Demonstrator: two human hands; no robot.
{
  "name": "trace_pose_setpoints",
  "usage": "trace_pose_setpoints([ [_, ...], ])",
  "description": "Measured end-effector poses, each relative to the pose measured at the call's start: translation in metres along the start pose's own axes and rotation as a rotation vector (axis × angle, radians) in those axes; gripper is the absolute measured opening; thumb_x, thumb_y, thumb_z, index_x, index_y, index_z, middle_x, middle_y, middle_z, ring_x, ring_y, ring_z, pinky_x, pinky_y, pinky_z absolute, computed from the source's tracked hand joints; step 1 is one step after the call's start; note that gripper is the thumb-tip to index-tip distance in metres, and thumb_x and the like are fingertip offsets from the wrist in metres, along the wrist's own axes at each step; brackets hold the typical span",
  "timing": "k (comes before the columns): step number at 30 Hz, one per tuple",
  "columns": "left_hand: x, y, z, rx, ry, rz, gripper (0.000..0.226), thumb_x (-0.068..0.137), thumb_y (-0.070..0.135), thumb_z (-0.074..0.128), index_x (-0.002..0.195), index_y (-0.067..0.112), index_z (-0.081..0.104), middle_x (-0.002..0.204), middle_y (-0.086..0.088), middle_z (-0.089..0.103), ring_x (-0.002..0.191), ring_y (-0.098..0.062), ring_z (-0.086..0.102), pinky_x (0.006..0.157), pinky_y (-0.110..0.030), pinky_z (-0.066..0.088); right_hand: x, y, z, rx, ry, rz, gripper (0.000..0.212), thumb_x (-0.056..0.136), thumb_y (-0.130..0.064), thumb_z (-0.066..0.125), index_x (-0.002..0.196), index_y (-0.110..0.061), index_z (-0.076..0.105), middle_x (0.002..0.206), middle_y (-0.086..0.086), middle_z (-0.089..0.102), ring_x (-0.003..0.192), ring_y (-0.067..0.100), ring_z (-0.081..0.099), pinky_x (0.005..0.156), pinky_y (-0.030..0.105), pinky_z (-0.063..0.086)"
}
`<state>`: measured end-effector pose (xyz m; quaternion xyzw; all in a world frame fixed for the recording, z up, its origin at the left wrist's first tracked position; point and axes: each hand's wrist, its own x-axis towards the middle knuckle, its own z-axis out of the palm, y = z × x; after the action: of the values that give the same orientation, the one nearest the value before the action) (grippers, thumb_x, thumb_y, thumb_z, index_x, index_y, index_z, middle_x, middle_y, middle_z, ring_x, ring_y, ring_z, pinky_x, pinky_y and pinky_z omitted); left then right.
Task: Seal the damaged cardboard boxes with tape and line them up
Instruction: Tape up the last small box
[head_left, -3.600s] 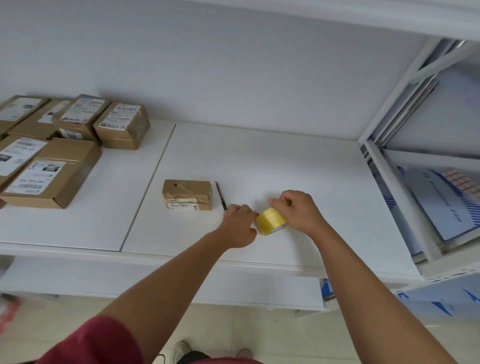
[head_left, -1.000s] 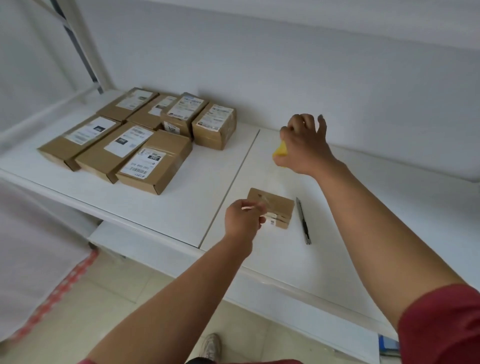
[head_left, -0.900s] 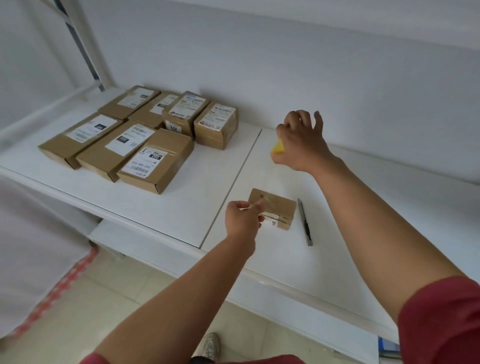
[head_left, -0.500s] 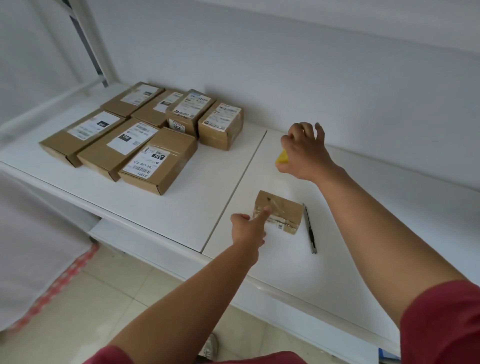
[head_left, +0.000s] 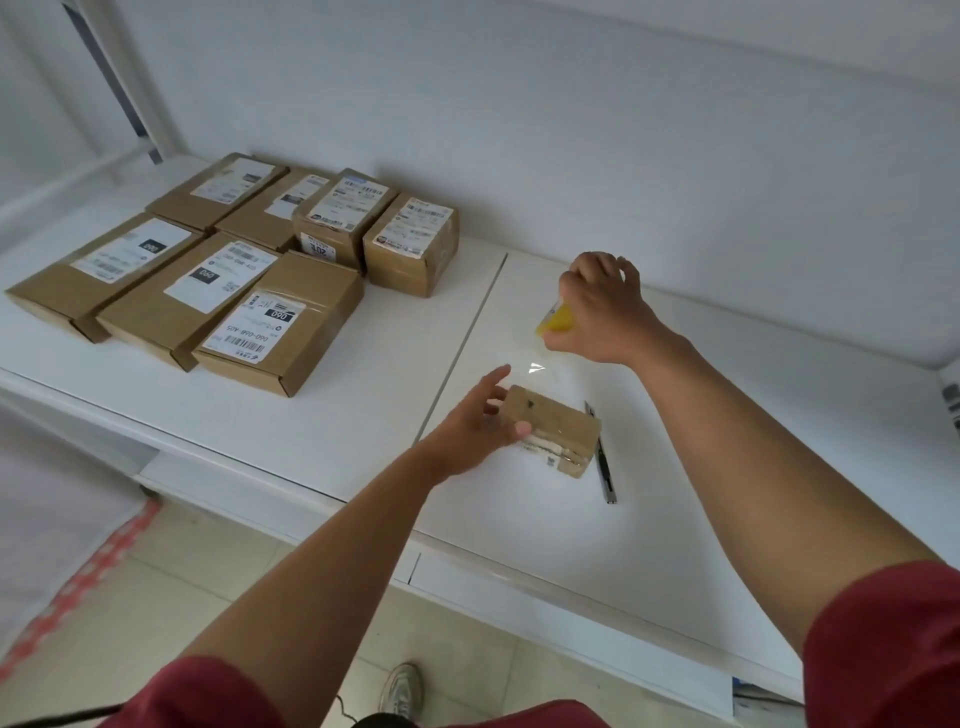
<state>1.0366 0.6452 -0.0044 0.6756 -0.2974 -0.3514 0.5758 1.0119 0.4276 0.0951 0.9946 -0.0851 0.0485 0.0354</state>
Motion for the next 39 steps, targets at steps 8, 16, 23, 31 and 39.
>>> trace_pose_setpoints([
  [8, -0.018, 0.031, -0.03, -0.08, -0.301, 0.027, 0.034, 0.091, 0.012, 0.066, 0.124, 0.008, 0.058, 0.113, -0.004, 0.064, 0.108, -0.018, 0.059, 0.087, -0.03, 0.047, -0.008, 0.013, -0.023, 0.136, -0.094, 0.098, 0.052, 0.066, -0.059, 0.058, 0.09, -0.015, 0.046, 0.096, -0.002, 0.043, 0.096, 0.02, 0.039, 0.09, 0.035, 0.029],
  [16, -0.043, 0.112, -0.047, -0.42, -0.274, 0.17, 0.078, 0.066, 0.044, 0.089, 0.126, 0.015, 0.048, 0.101, -0.003, 0.063, 0.087, -0.019, 0.061, 0.072, -0.027, 0.051, -0.043, 0.009, -0.056, 1.046, -0.255, 0.311, 0.025, 0.08, -0.04, 0.052, 0.058, -0.027, 0.053, 0.058, -0.017, 0.047, 0.055, 0.001, 0.045, 0.059, 0.028, 0.033],
  [23, -0.033, 0.138, -0.034, -0.41, -0.018, 0.231, 0.048, 0.088, 0.05, 0.059, 0.116, 0.011, 0.056, 0.102, -0.015, 0.053, 0.096, -0.029, 0.049, 0.084, -0.044, 0.038, -0.075, -0.032, 0.005, 1.709, -0.254, 0.535, 0.041, 0.104, -0.031, 0.039, 0.099, -0.018, 0.077, 0.1, 0.008, 0.074, 0.086, 0.02, 0.071, 0.077, 0.032, 0.057],
  [31, -0.036, 0.147, -0.009, -0.206, 0.215, 0.225, 0.043, 0.088, 0.057, 0.06, 0.095, 0.015, 0.054, 0.087, 0.006, 0.059, 0.084, -0.008, 0.06, 0.079, -0.03, 0.047, -0.104, -0.12, 0.034, 1.661, 0.341, 0.751, 0.02, 0.094, -0.035, 0.054, 0.098, -0.021, 0.067, 0.106, -0.001, 0.07, 0.106, 0.025, 0.066, 0.091, 0.039, 0.053],
  [39, -0.039, 0.149, -0.008, -0.23, 0.385, 0.153, 0.059, 0.081, 0.068, 0.054, 0.104, 0.014, 0.057, 0.095, 0.002, 0.065, 0.092, -0.009, 0.065, 0.082, -0.028, 0.051, -0.135, -0.168, 0.053, 0.978, 0.35, 0.329, 0.064, 0.081, -0.058, 0.061, 0.129, -0.017, 0.049, 0.124, -0.015, 0.043, 0.116, -0.008, 0.032, 0.101, 0.017, 0.027],
])
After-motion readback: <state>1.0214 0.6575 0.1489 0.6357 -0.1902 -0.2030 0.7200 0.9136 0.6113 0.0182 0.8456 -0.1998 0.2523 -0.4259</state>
